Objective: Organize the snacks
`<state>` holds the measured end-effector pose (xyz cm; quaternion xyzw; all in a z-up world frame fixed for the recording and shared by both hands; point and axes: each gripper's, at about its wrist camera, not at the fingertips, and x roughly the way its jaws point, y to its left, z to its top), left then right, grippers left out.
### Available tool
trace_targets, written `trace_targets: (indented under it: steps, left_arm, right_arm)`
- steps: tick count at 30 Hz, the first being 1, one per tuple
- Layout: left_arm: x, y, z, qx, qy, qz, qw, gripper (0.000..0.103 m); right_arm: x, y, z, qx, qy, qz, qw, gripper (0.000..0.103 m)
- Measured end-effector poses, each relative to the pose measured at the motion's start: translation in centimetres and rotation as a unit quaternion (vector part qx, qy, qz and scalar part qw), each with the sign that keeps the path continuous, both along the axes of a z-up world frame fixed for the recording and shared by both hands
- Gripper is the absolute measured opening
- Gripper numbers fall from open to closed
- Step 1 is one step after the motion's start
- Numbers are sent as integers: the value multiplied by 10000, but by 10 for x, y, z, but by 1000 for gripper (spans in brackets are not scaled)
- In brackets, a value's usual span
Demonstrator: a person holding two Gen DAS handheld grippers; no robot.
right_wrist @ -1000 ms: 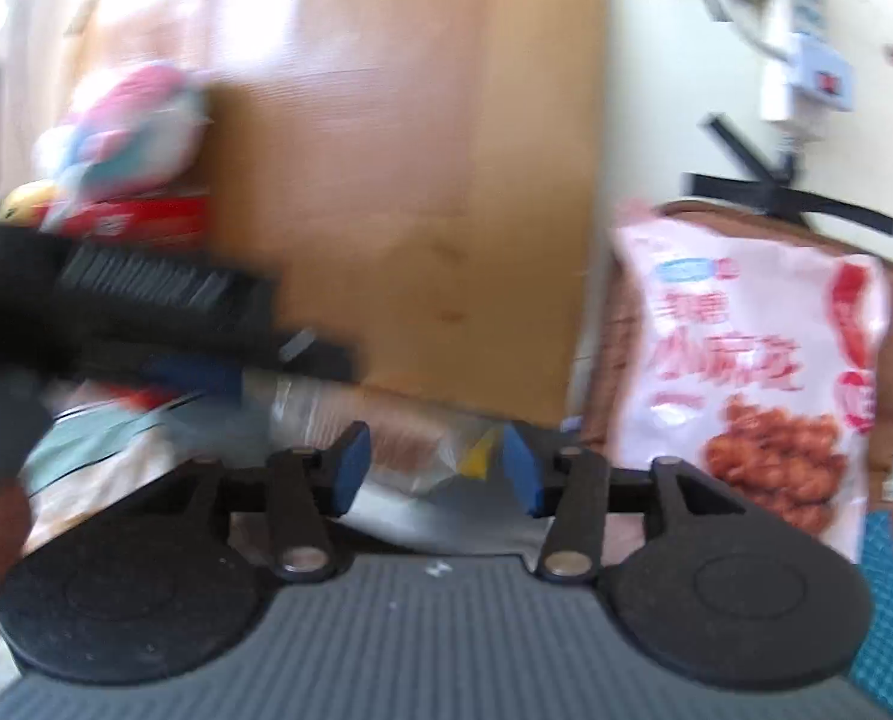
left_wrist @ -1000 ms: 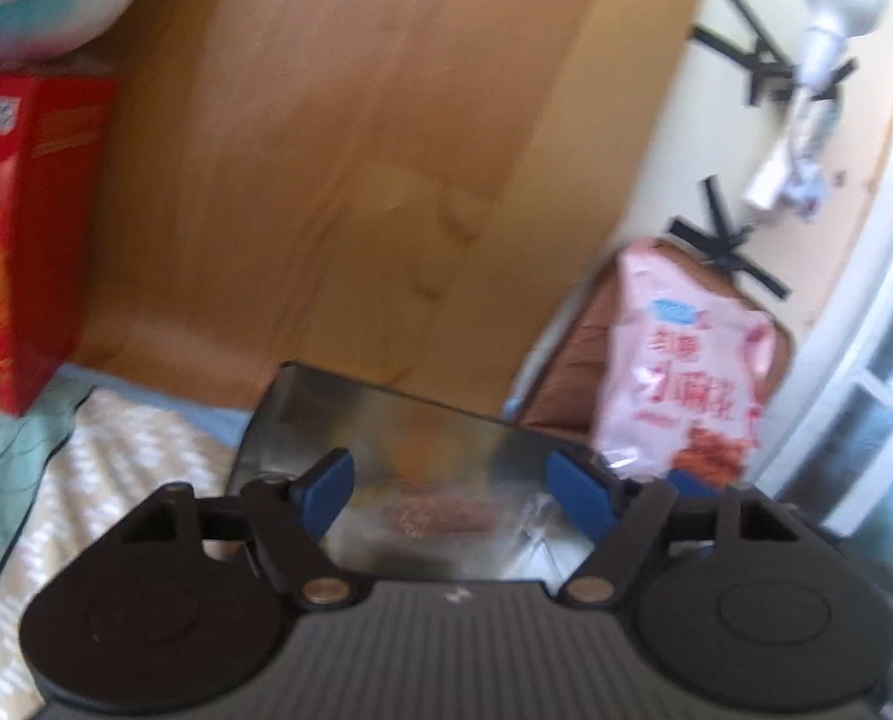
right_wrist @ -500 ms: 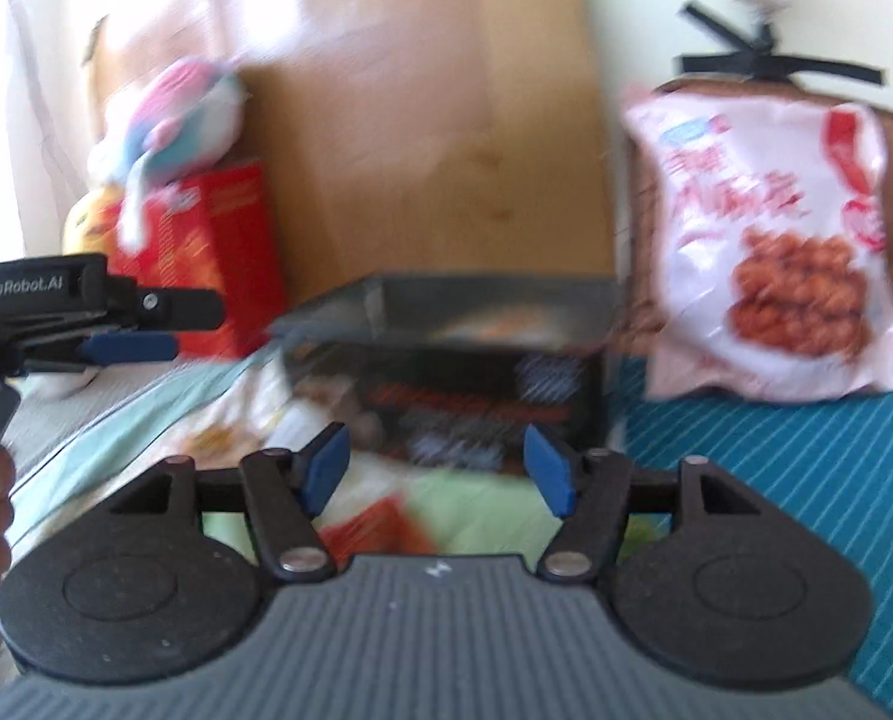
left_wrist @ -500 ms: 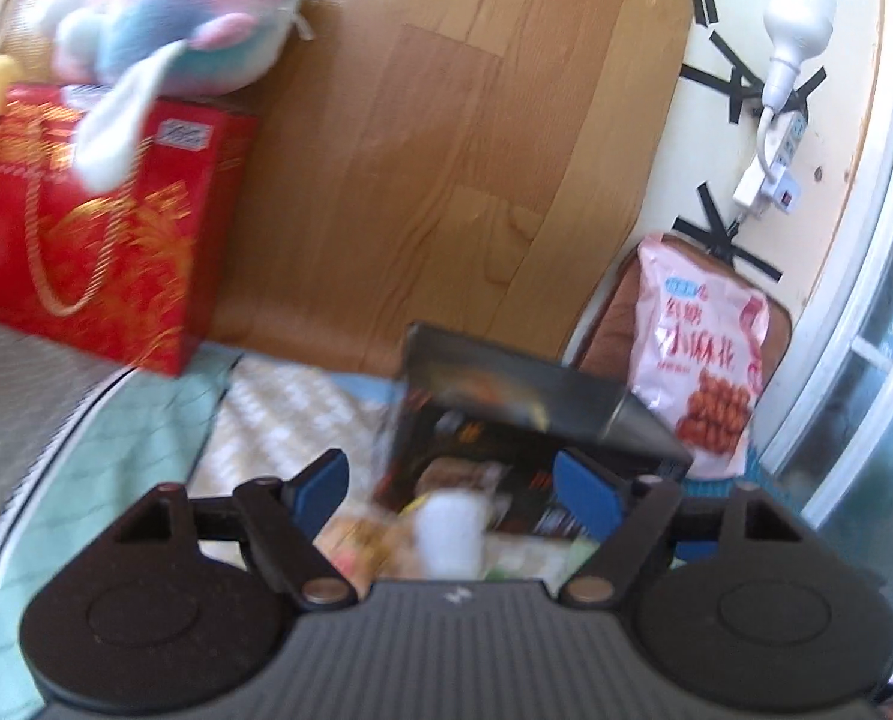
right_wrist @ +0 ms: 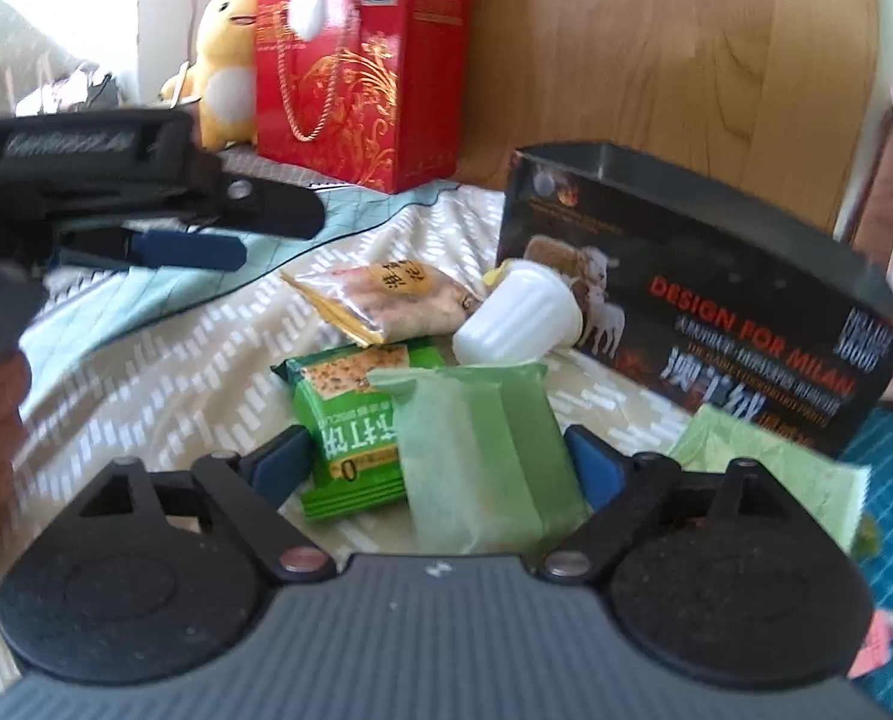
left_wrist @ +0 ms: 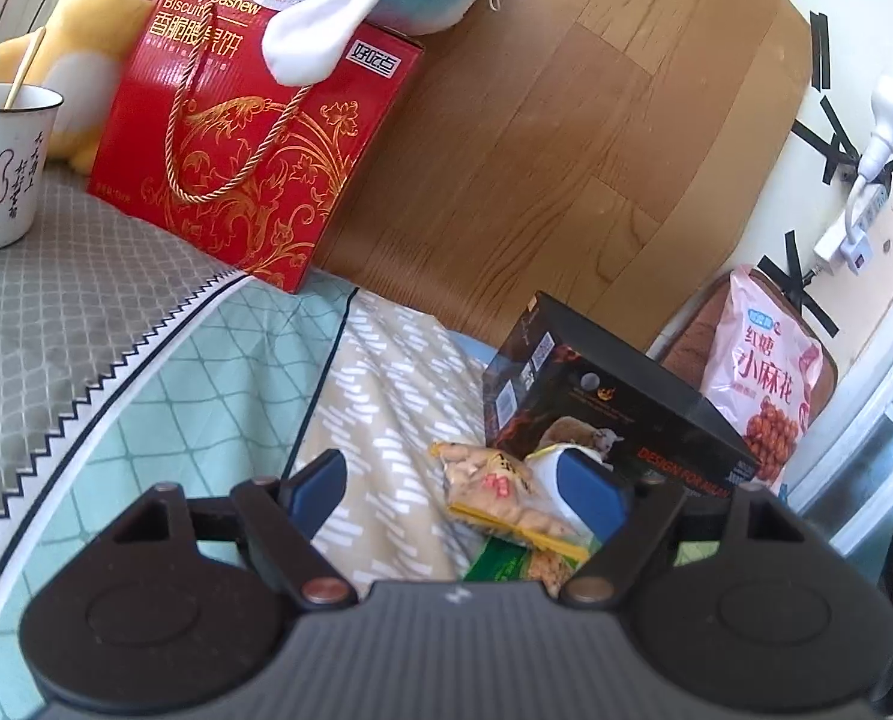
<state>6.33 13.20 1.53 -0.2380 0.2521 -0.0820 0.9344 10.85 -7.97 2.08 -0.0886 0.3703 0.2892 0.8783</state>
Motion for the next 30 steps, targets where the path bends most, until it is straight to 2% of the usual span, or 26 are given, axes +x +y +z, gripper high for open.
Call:
trace_targets:
  steps: [2,5,11,16,18,20,23,28,30]
  left_arm:
    - [0,-1,0,23,-3,-28,10000,80]
    - [-1,-3,0,82,-14,-48,10000,80]
    - [-3,-8,1,176,-70,-134,9997,80]
    - [-5,-19,4,350,-141,-466,9982,80]
    - [-6,-25,5,463,-190,-615,9968,80]
    - [-8,-29,6,535,-245,-734,9956,80]
    - [-9,-30,6,483,-258,-833,9950,81]
    - [-19,-25,11,297,-211,-869,9956,81]
    - [-28,-28,16,357,-179,-989,9943,81]
  right_arm:
    - [-4,1,2,40,-28,43,10000,73]
    - [-15,7,6,-53,-141,71,9999,68]
    - [-55,13,12,-283,-440,386,9979,67]
    - [-94,3,19,-402,-655,1169,9902,68]
    - [-105,-7,22,-459,-664,1312,9881,69]
    - [-111,-17,25,-441,-714,1259,9885,72]
    - [-116,-32,30,-432,-807,815,9925,80]
    - [-130,-62,41,3,-773,190,9968,81]
    - [-136,-70,43,144,-715,91,9973,81]
